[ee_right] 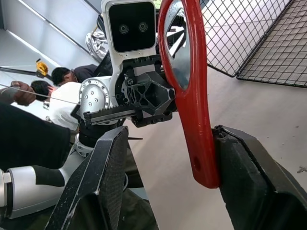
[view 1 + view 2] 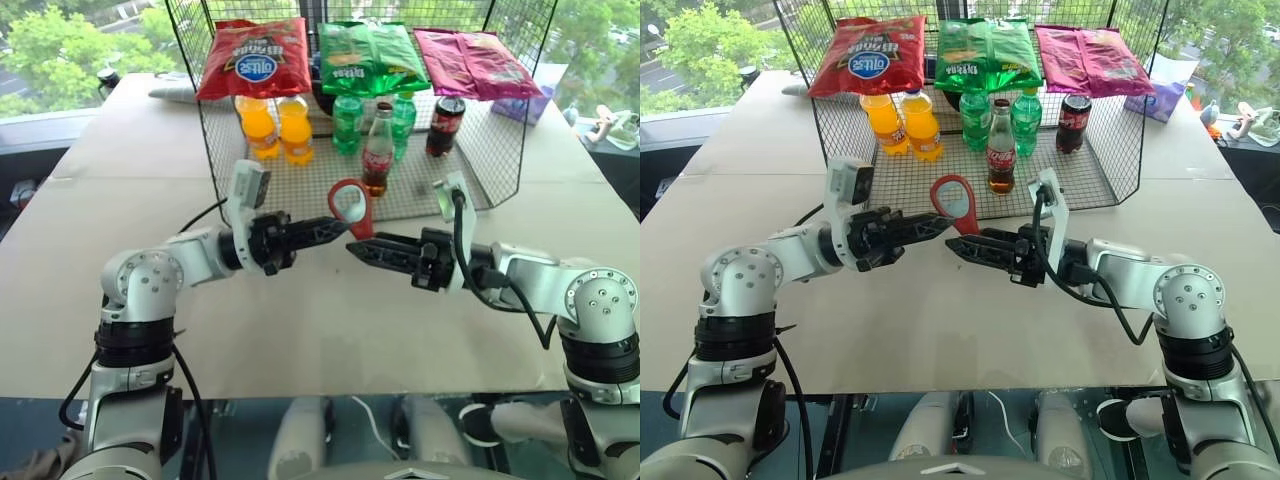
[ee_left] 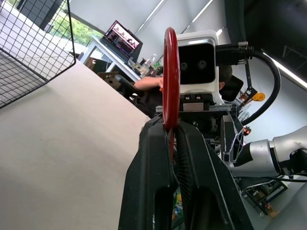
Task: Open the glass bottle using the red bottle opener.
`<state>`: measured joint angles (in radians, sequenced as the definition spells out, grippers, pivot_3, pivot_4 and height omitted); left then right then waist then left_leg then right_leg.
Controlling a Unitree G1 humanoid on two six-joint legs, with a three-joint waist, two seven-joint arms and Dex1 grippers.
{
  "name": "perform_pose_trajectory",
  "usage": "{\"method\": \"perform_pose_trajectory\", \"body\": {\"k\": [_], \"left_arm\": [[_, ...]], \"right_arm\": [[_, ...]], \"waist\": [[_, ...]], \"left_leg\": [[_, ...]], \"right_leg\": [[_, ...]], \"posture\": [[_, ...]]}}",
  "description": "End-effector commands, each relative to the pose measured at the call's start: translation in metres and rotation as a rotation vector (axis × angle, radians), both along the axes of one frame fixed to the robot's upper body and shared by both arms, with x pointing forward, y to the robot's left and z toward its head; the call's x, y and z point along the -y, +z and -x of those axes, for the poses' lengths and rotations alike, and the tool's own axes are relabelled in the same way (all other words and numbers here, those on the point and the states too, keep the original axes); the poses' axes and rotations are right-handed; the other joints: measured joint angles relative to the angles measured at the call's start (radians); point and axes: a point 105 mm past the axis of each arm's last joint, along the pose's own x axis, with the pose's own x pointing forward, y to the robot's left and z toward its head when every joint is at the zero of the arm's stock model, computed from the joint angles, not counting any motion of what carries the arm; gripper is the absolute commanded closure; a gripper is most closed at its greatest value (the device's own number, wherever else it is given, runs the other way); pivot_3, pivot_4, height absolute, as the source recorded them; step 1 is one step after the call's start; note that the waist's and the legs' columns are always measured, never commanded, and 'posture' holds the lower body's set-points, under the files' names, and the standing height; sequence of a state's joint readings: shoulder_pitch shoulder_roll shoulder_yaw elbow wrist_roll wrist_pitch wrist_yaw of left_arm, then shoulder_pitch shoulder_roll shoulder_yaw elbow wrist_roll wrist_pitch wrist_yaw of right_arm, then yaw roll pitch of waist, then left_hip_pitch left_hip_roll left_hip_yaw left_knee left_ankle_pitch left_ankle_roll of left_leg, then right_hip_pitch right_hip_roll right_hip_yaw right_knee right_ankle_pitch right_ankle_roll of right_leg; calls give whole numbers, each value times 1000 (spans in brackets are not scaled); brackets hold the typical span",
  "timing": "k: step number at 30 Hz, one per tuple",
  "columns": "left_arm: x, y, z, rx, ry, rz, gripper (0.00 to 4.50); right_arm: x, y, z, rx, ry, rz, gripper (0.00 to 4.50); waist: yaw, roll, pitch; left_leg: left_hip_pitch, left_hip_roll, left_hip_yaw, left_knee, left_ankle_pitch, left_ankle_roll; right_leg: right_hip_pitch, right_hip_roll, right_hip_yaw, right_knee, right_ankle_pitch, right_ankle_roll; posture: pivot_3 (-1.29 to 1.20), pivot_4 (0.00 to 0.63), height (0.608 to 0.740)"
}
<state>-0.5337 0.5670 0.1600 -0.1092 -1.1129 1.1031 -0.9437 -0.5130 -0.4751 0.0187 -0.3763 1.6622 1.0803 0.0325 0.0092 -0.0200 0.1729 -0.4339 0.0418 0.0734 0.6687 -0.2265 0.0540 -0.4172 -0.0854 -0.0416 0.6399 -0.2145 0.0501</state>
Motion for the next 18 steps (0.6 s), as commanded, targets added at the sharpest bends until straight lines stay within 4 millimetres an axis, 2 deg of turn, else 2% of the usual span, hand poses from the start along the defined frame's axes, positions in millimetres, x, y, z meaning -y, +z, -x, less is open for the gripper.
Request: {"method": "perform_pose_trajectory", "body": {"k": [1, 6, 7, 8, 11, 12, 13, 18], "left_arm": [[0, 14, 3, 63, -6, 29, 4500], [0, 14, 4, 64, -8, 28, 4500], [0, 14, 4, 64, -9, 27, 4500], [1, 14, 4, 65, -10, 27, 4500], [2, 13, 6, 68, -17, 19, 4500], [2, 12, 6, 69, -19, 18, 4500], [2, 12, 7, 69, -19, 18, 4500], [0, 11, 6, 63, -5, 20, 4500]], "right_arm": [[1, 8, 4, 14, 12, -44, 1697], [-1, 8, 3, 12, 11, -49, 1697], [-2, 8, 3, 12, 11, -49, 2277], [-2, 8, 3, 12, 10, -48, 2464], [-3, 8, 0, 2, 3, -57, 3917], [-3, 8, -1, 0, -1, -58, 4270], [-3, 7, -1, -2, -4, -59, 4396], [-2, 5, 1, -5, -2, -49, 4396]], "waist": [[0, 0, 0], [0, 0, 0], [0, 0, 0], [0, 0, 0], [0, 0, 0], [0, 0, 0], [0, 0, 0], [0, 0, 0]], "left_leg": [[0, 0, 0, 0, 0, 0], [0, 0, 0, 0, 0, 0], [0, 0, 0, 0, 0, 0], [0, 0, 0, 0, 0, 0], [0, 0, 0, 0, 0, 0], [0, 0, 0, 0, 0, 0], [0, 1, 0, 0, 0, 0], [0, 1, 0, -1, 0, 0]], "right_leg": [[0, 0, 0, 0, 0, 0], [0, 0, 0, 0, 0, 0], [0, 0, 0, 0, 0, 0], [0, 0, 0, 0, 0, 0], [0, 0, 0, -1, 0, 0], [0, 0, 0, -1, 0, 0], [0, 0, 0, -1, 0, 0], [0, 0, 0, -1, 0, 0]], "posture": [[0, 150, 740], [0, 150, 740], [0, 150, 740], [0, 150, 740], [0, 150, 740], [0, 150, 740], [0, 150, 740], [0, 150, 740]]}}
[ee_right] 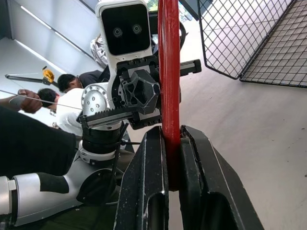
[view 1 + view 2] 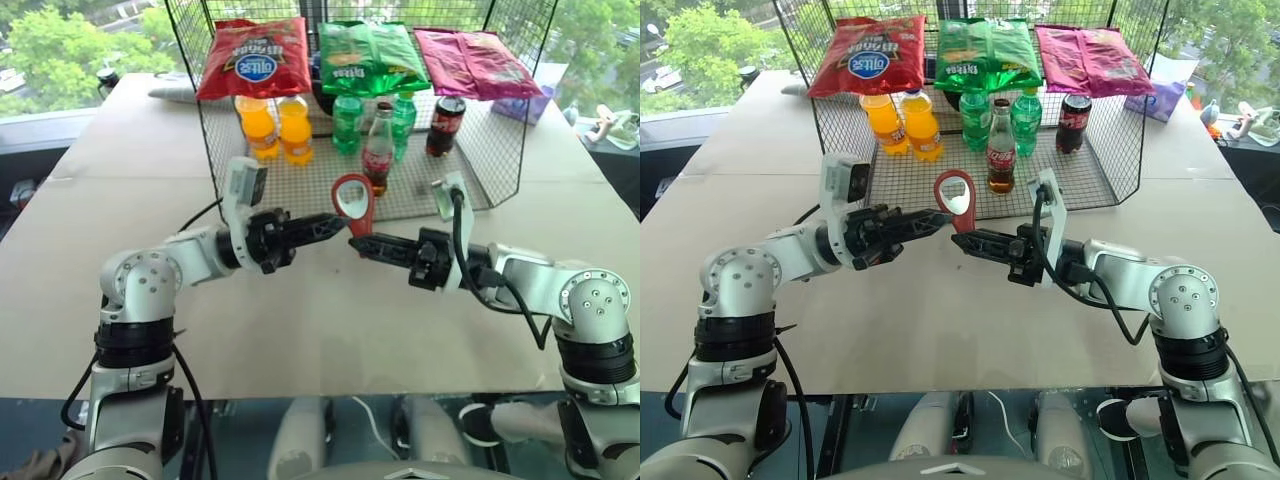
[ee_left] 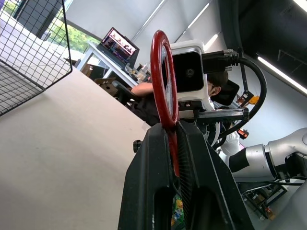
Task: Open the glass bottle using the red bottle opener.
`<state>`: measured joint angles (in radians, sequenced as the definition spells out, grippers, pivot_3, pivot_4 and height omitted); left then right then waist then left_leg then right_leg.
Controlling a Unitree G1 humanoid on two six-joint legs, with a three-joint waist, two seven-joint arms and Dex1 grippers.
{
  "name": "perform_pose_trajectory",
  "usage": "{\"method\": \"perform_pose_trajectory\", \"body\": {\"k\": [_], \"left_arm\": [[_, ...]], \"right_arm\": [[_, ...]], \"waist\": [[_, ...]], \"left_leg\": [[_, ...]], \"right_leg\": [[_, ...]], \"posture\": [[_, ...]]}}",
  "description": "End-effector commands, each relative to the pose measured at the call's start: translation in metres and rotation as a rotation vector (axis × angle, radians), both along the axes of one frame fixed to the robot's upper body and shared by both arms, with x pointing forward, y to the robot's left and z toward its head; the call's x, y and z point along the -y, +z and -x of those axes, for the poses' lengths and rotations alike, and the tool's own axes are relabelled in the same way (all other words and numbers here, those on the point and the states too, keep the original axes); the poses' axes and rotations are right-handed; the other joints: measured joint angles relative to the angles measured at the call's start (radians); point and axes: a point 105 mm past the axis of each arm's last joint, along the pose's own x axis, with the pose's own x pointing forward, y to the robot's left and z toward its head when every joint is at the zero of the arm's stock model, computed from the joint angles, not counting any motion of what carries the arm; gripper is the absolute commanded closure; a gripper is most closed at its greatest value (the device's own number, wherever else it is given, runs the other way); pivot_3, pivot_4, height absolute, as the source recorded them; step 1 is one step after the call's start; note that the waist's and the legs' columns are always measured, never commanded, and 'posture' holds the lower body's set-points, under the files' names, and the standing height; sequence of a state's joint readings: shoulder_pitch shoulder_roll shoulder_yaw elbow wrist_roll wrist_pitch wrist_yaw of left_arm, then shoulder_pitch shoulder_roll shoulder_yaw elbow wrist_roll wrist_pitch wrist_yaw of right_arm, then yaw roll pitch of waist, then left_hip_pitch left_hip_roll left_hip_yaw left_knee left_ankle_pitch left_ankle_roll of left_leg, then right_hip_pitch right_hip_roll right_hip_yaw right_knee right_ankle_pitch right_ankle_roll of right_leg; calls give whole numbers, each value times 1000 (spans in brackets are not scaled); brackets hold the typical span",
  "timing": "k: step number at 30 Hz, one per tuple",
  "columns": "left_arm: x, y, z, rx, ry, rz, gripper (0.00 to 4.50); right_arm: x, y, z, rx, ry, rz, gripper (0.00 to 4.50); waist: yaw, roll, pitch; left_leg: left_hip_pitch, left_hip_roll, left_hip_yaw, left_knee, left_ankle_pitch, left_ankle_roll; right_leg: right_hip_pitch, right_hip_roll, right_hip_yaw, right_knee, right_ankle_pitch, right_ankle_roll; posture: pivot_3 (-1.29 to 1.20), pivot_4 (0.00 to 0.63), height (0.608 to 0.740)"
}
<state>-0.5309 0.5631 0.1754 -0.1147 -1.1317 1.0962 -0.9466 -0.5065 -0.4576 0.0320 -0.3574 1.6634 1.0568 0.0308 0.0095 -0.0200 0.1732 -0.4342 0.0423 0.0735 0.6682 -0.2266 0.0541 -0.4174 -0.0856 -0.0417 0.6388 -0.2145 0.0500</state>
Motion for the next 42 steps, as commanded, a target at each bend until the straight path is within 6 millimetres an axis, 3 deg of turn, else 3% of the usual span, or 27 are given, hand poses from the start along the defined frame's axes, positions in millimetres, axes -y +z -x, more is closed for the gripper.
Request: {"method": "perform_pose_trajectory", "body": {"k": [1, 2, 7, 9, 13, 16, 18, 26, 33, 42], "left_arm": [[0, 6, 5, 39, -8, -4, 4500], [-1, 6, 6, 33, -15, -1, 4500], [-10, 6, 8, 28, -8, -4, 2573], [-14, 0, -4, 68, 94, -43, 1695], [-17, -6, -49, 281, 447, -182, 12], [-10, -4, -76, 388, 644, -242, 12], [-2, -18, -86, 389, 630, -366, 12], [18, -27, -123, 499, 656, -452, 12], [56, -11, -159, 496, 672, -428, 12], [81, 4, -180, 492, 737, -431, 12]], "right_arm": [[1, 6, 4, 22, 3, -18, 4396], [1, 6, 4, 22, 3, -16, 4396], [8, 3, 0, 32, -42, 6, 4500], [16, -2, -5, 60, -117, 45, 4500], [37, -9, -12, 124, -288, 117, 4500], [49, -8, -13, 148, -399, 117, 4500], [55, -7, -14, 165, -467, 117, 4500], [64, -3, -11, 188, -583, 106, 4500], [72, -4, -8, 202, -638, 118, 4500], [74, -4, -7, 214, -652, 121, 4500]], "waist": [[0, 0, 0], [0, 0, 0], [-1, 0, 0], [1, 0, 0], [9, 0, 0], [9, 0, 0], [7, 0, 1], [4, 0, 1], [9, -1, 1], [5, -1, 1]], "left_leg": [[0, 0, 0, 0, 0, 0], [0, 0, 0, 0, 0, 0], [0, 0, 0, 0, 0, 0], [0, 0, 0, -1, 0, 0], [-1, -1, -1, -1, 0, 0], [-3, -1, 0, -1, -1, 1], [-4, -1, 0, -1, -1, 2], [-5, -2, 1, -2, -2, 2], [-17, -4, -2, 3, -2, 4], [-18, -4, 1, 2, -3, 6]], "right_leg": [[0, 0, 0, 0, 0, 0], [0, 0, 0, 0, 0, 0], [0, 0, 0, 0, 0, 0], [0, 0, 0, -1, 0, 0], [0, -1, -1, -3, 0, 0], [0, -2, -1, -5, 0, 0], [0, -2, -1, -6, 1, 0], [-2, 1, -1, -7, 3, 5], [-8, 1, -4, -8, 5, 9], [-8, 2, -4, -12, 6, 10]], "posture": [[0, 150, 740], [0, 150, 740], [0, 150, 740], [0, 150, 740], [0, 150, 740], [0, 150, 740], [0, 150, 740], [0, 150, 740], [0, 150, 740], [0, 150, 740]]}}
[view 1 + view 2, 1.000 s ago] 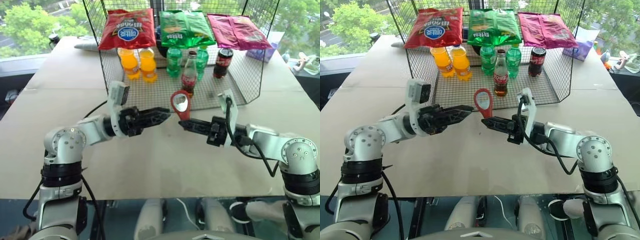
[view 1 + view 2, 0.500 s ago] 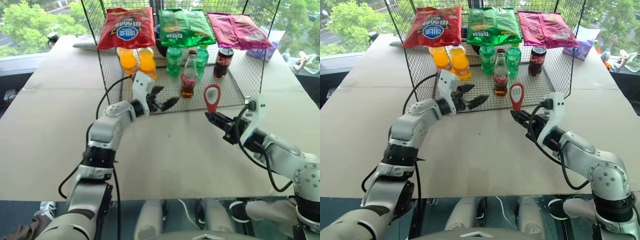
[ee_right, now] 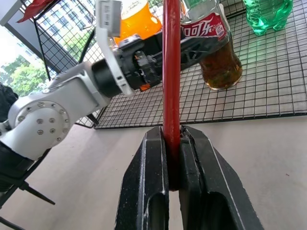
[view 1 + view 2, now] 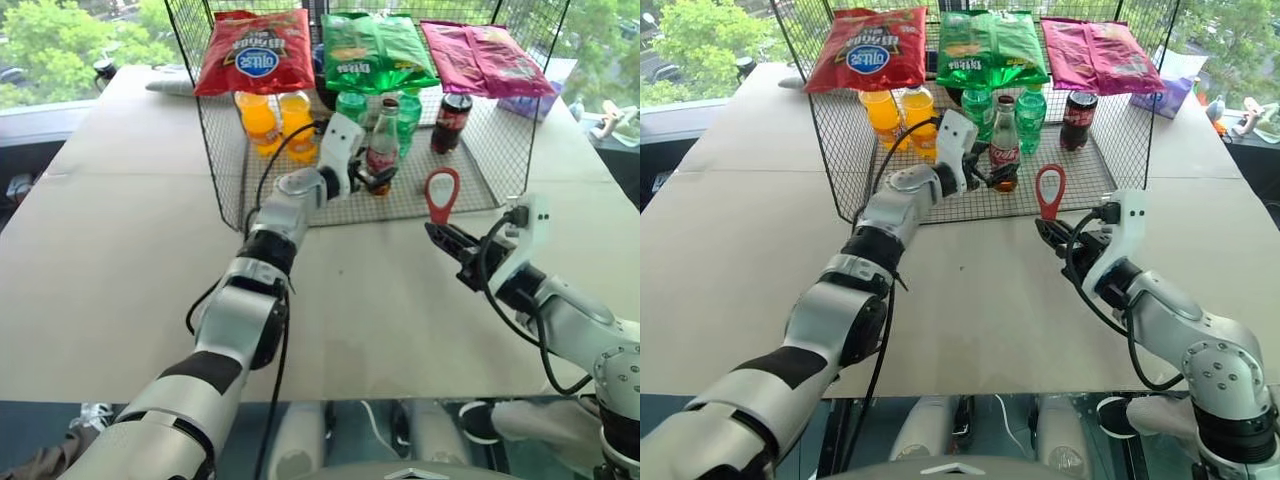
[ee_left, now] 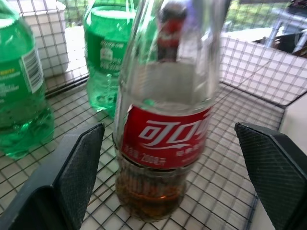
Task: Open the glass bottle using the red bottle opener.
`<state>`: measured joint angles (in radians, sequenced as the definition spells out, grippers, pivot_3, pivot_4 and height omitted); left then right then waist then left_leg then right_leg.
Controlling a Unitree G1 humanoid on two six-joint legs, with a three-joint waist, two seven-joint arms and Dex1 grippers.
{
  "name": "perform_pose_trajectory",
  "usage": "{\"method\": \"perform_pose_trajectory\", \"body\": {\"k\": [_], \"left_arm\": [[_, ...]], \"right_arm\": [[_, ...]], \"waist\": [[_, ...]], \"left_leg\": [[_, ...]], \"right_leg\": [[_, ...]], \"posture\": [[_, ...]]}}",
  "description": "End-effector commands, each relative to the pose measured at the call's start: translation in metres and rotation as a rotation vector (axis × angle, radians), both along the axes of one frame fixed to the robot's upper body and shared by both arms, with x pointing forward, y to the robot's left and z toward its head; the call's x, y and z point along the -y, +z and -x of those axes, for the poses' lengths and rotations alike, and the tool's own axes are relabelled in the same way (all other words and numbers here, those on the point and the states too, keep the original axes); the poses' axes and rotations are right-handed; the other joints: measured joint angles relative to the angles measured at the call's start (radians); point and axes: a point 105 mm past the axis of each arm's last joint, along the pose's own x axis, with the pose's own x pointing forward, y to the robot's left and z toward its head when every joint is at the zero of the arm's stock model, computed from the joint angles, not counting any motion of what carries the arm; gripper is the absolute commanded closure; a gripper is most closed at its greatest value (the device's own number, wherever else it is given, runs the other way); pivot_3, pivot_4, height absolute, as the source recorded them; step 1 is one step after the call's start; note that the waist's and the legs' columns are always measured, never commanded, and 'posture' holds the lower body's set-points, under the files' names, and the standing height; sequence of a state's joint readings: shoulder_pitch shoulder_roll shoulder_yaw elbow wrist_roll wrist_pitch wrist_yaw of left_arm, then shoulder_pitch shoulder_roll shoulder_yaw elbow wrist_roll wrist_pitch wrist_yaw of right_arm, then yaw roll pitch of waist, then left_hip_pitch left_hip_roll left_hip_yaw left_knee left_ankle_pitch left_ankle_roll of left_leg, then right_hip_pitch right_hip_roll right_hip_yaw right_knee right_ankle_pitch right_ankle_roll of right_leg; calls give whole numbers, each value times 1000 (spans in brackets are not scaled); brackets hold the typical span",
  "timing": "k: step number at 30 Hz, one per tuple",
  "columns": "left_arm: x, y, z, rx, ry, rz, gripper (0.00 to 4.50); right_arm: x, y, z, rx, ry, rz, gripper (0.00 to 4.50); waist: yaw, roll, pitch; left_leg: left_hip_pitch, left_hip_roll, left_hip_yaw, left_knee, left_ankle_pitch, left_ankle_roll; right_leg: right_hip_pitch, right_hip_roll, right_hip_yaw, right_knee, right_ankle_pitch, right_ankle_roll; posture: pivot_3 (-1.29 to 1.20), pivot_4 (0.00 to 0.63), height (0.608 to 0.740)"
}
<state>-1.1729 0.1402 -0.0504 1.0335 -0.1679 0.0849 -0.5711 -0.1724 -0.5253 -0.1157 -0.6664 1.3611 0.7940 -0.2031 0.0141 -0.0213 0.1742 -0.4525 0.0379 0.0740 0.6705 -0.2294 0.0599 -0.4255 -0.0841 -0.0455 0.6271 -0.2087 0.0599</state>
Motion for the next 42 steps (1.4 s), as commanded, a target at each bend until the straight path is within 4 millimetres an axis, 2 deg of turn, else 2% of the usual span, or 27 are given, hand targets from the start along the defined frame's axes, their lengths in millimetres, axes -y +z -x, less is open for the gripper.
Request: {"method": "perform_pose_trajectory", "body": {"k": [1, 2, 5, 8, 16, 23, 31, 36, 38, 42], "left_arm": [[8, 28, -5, 83, 20, 24, 12], [10, 29, -6, 86, 27, 29, 12], [13, 31, -8, 87, 46, 40, 757], [17, 27, -7, 81, 39, 37, 2097], [17, 27, -1, 119, -30, 53, 2110], [8, 37, 18, 225, -182, 70, 2110], [-5, 46, 66, 271, -403, 95, 2110], [-21, 54, 105, 250, -496, 93, 2110], [-30, 51, 119, 219, -520, 68, 2110], [-46, 37, 135, 143, -517, 22, 2110]], "right_arm": [[0, 14, 6, 67, -3, -12, 4500], [0, 13, 6, 67, -4, -11, 4500], [0, 13, 7, 67, -9, -10, 4500], [1, 13, 9, 68, -15, -9, 4500], [2, 13, 12, 68, -31, -6, 4500], [2, 12, 12, 64, -31, -10, 4500], [2, 11, 9, 59, -15, -3, 4500], [7, 10, 8, 57, -22, 9, 4500], [7, 8, 8, 54, -19, 18, 4500], [7, 6, 8, 53, -12, 26, 4500]], "waist": [[0, 0, 0], [0, 0, 0], [1, 0, 0], [0, 0, 0], [1, 0, 0], [-1, 0, 0], [-1, 0, 0], [-2, 0, 0], [-2, 0, 0], [-2, 1, -1]], "left_leg": [[0, 0, 0, 0, 0, 0], [0, 0, 0, 0, 0, 0], [0, 0, 0, 0, 0, 0], [0, 0, -1, 0, 0, 0], [0, 0, 0, 1, 0, 0], [0, 0, 0, 1, 0, 0], [0, 1, -1, 1, 0, 0], [2, 1, -1, 2, 0, 0], [3, 1, -1, 3, 0, 0], [5, 1, -1, 5, 0, 0]], "right_leg": [[0, 0, 0, 0, 0, 0], [0, 0, 0, 0, 0, 0], [0, 0, 0, 0, 0, 0], [0, 0, 0, 0, 0, 1], [0, 0, 0, 1, 1, 1], [0, 0, 1, 1, 1, 1], [0, 0, 2, 2, 1, 1], [0, 0, 3, 4, 1, 1], [0, 0, 4, 6, 1, 0], [0, 0, 4, 10, 0, 0]], "posture": [[0, 150, 740], [0, 150, 740], [0, 150, 740], [0, 150, 740], [0, 150, 740], [0, 150, 740], [0, 150, 740], [0, 150, 740], [0, 150, 740], [0, 150, 740]]}}
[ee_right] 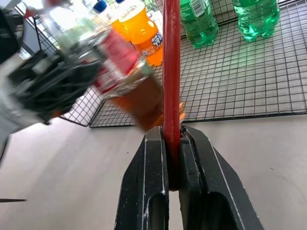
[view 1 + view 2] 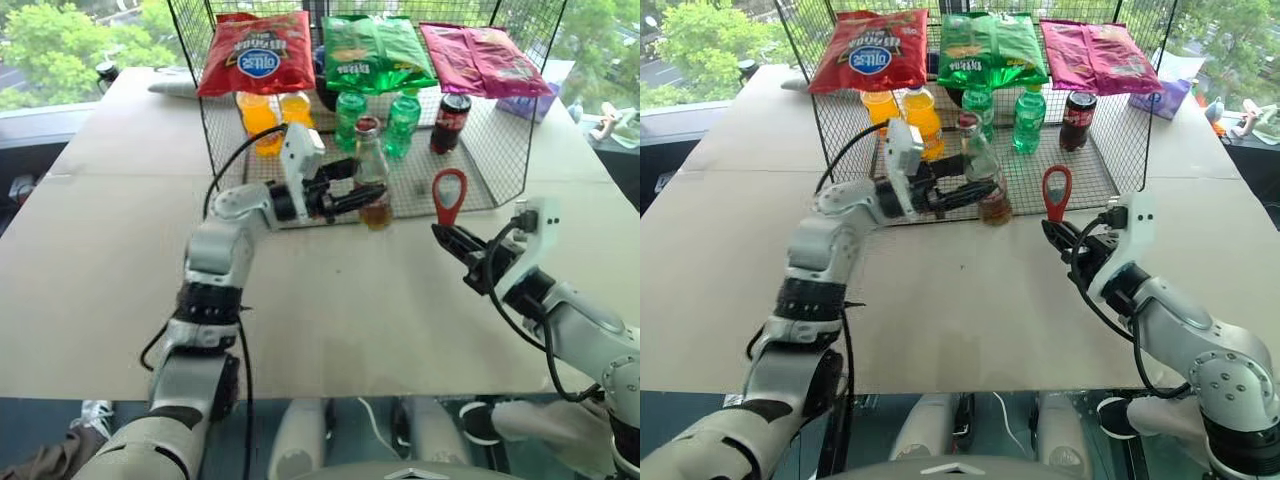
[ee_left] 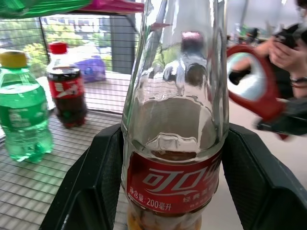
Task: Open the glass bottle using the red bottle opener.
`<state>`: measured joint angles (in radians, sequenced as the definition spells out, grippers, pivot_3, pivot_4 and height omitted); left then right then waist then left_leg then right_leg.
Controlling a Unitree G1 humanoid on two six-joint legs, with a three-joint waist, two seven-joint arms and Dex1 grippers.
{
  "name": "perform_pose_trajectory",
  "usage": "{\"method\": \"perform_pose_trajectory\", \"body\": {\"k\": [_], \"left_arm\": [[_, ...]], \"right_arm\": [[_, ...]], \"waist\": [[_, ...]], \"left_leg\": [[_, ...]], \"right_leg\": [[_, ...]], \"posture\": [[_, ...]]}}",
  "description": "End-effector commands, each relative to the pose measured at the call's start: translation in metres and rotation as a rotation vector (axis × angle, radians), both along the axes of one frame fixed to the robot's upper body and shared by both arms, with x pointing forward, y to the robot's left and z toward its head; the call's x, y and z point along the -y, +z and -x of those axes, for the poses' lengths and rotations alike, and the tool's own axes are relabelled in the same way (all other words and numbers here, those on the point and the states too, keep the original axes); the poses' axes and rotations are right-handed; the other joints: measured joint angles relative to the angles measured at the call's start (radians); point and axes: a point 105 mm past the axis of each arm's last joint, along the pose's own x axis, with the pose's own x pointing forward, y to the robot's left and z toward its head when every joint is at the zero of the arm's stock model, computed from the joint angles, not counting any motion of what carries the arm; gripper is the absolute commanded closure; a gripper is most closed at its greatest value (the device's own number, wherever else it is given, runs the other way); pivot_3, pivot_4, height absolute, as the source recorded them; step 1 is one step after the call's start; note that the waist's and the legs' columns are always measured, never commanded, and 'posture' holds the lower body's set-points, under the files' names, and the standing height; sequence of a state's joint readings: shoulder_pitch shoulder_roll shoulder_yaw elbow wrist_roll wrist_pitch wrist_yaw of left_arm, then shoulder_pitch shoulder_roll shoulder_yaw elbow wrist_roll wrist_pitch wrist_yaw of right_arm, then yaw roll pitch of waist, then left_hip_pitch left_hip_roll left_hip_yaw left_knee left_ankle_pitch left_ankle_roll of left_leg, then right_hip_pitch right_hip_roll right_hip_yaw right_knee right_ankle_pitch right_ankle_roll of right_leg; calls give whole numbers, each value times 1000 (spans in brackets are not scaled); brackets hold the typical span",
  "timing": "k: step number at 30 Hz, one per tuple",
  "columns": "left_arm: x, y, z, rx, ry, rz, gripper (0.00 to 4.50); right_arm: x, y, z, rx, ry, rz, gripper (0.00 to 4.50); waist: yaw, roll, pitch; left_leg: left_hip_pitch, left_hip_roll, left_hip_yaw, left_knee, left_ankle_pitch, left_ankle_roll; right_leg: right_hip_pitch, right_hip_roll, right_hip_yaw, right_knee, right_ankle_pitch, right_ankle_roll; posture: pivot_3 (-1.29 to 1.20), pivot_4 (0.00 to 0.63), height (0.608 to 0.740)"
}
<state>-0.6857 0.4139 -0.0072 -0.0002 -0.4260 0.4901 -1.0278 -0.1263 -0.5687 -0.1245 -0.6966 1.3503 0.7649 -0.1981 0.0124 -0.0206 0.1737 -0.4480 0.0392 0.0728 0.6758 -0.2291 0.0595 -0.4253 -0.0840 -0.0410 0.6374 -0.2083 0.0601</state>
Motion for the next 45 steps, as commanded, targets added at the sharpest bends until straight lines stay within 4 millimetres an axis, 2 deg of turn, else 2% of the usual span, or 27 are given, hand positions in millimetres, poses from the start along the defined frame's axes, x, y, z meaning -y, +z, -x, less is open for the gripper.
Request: {"method": "perform_pose_trajectory", "body": {"k": [1, 8, 16, 17, 18, 30, 39, 45], "left_arm": [[-7, 5, 20, 28, -28, -17, 2110], [-16, -39, 27, 5, 16, -100, 2110], [-20, -54, 30, -17, 31, -86, 2110], [-20, -54, 30, -14, 34, -87, 2110], [-21, -54, 30, -14, 40, -81, 1095], [-19, -47, 29, 30, 25, -86, 1095], [-15, -41, 32, 48, -8, -75, 1095], [-13, -29, 31, 66, -14, -45, 1095]], "right_arm": [[-1, 7, 4, 43, 17, -4, 4500], [-8, 0, 4, 40, 48, 7, 4500], [-17, -3, 5, 85, 102, 87, 4500], [-17, -1, 4, 98, 101, 102, 4500], [-18, 1, 2, 114, 102, 122, 4500], [-31, -2, -2, 153, 153, 200, 4500], [-30, -3, -2, 160, 151, 210, 4500], [-28, -3, -3, 162, 145, 214, 4500]], "waist": [[0, 0, 0], [4, 0, 0], [2, 1, -1], [2, 1, -1], [1, 1, -1], [2, 1, -1], [1, 1, -1], [1, 1, -1]], "left_leg": [[0, 0, 0, 1, 0, 0], [0, 0, 0, 6, 0, 0], [1, 0, 0, 6, 0, 0], [1, 0, 0, 6, 0, 0], [1, 0, 0, 7, 0, 0], [1, 0, 0, 7, 0, 0], [1, 0, 0, 7, 0, 0], [1, 0, 0, 7, 0, 0]], "right_leg": [[0, 0, 0, 1, 0, 0], [0, 0, 1, 4, -1, -1], [2, 0, 0, 4, -1, -1], [2, 0, 0, 4, -1, -1], [2, 0, 0, 4, -1, -1], [2, 0, 0, 4, -1, -1], [2, 0, 0, 4, -1, -1], [2, 0, 0, 4, -1, -1]], "posture": [[0, 150, 740], [0, 150, 740], [0, 150, 740], [0, 150, 740], [0, 150, 740], [0, 150, 740], [0, 150, 740], [0, 150, 740]]}}
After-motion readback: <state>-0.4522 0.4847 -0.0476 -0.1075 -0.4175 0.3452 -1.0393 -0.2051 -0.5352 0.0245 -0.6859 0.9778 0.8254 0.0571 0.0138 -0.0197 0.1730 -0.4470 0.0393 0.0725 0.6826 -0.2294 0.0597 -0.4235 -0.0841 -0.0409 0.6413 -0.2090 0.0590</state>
